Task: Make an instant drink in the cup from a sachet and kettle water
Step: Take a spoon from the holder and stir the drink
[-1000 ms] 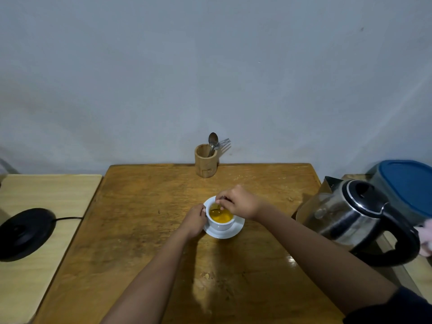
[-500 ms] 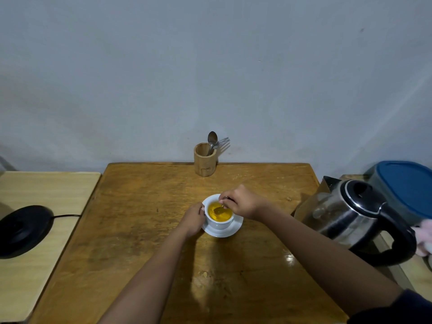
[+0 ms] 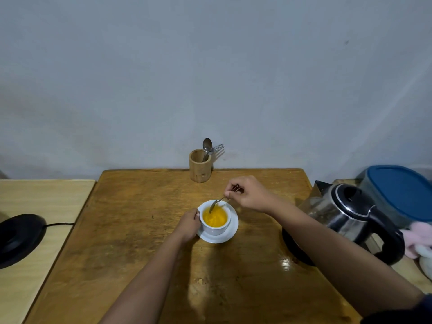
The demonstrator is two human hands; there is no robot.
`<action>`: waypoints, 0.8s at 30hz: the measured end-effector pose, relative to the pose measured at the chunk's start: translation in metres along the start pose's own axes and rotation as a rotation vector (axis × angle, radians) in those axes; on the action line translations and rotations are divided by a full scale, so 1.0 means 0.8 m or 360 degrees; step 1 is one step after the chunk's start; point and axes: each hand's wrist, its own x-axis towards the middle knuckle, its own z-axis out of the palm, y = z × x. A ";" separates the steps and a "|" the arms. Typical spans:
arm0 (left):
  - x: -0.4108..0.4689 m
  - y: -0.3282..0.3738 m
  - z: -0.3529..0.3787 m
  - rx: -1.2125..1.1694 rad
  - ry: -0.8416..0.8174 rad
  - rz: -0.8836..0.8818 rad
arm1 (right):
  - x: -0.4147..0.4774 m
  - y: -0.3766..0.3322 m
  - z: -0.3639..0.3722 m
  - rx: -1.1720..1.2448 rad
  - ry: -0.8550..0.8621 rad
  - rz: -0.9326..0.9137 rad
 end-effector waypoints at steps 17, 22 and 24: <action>-0.001 -0.003 0.002 -0.0036 0.0011 -0.0013 | -0.040 0.049 0.013 0.1617 0.1040 0.0574; -0.002 -0.004 0.006 -0.0038 0.0069 -0.0011 | -0.080 0.077 0.041 0.2342 0.1566 0.0884; -0.002 -0.006 0.007 -0.0051 0.0070 -0.0012 | -0.093 0.089 0.059 0.2533 0.1681 0.1000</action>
